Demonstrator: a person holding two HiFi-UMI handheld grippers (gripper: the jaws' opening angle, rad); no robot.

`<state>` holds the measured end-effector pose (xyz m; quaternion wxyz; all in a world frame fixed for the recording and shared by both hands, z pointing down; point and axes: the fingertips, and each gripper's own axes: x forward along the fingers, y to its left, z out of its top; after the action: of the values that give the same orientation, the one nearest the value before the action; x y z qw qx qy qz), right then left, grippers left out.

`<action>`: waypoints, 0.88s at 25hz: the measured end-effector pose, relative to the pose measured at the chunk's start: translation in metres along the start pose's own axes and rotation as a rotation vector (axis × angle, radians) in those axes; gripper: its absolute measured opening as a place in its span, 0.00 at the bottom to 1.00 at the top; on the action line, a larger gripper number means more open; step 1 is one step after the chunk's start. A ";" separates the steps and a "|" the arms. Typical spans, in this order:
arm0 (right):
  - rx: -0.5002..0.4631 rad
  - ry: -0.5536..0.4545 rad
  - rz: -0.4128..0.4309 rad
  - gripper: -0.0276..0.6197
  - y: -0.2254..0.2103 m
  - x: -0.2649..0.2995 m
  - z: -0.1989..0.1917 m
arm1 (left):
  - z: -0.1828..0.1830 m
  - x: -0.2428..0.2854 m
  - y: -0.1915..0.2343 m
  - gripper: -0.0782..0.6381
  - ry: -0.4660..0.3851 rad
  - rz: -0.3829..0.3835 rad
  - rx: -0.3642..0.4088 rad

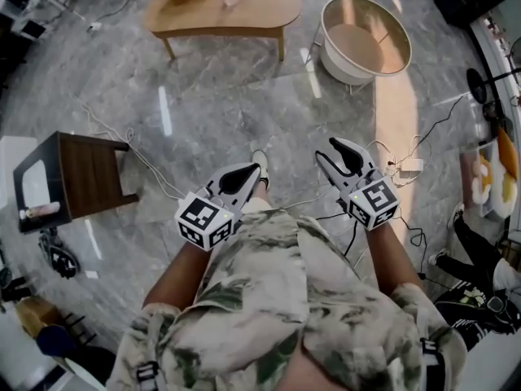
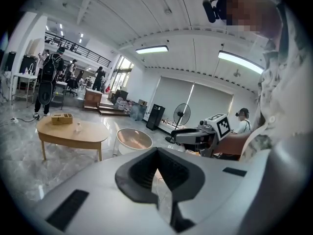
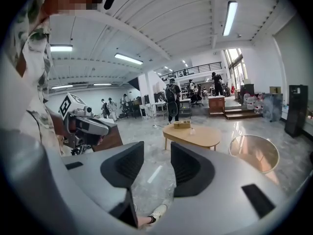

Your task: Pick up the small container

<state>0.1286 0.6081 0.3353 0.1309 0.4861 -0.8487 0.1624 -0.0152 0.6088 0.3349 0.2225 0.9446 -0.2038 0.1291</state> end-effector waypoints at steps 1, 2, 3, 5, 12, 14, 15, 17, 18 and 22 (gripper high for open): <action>0.004 0.009 -0.008 0.34 -0.010 0.013 0.008 | 0.010 0.010 0.014 0.14 0.003 -0.011 0.005; 0.007 0.016 -0.015 0.34 -0.021 0.026 0.017 | 0.021 0.019 0.028 0.14 0.010 -0.024 0.010; 0.010 0.023 -0.021 0.33 -0.032 0.041 0.027 | 0.032 0.029 0.044 0.14 0.017 -0.036 0.016; 0.005 0.038 -0.030 0.33 -0.053 0.070 0.045 | 0.053 0.046 0.073 0.14 0.022 -0.059 0.016; -0.024 0.053 -0.030 0.32 -0.091 0.150 0.086 | 0.093 0.072 0.154 0.14 -0.010 -0.075 -0.011; -0.016 0.045 -0.015 0.32 -0.096 0.170 0.099 | 0.104 0.075 0.178 0.14 -0.022 -0.060 -0.033; -0.016 0.043 -0.006 0.32 -0.098 0.181 0.104 | 0.109 0.075 0.188 0.14 -0.027 -0.050 -0.036; -0.025 0.048 0.018 0.31 -0.099 0.203 0.112 | 0.120 0.072 0.205 0.14 -0.037 -0.028 -0.027; -0.031 0.053 0.031 0.31 -0.101 0.214 0.116 | 0.126 0.071 0.214 0.14 -0.043 -0.016 -0.025; -0.051 0.068 0.073 0.31 -0.114 0.251 0.131 | 0.140 0.074 0.247 0.14 -0.058 0.040 -0.039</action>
<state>0.0954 0.3053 0.3283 0.1662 0.4452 -0.8649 0.1617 -0.0378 0.3168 0.3293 0.2322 0.9392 -0.2313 0.1021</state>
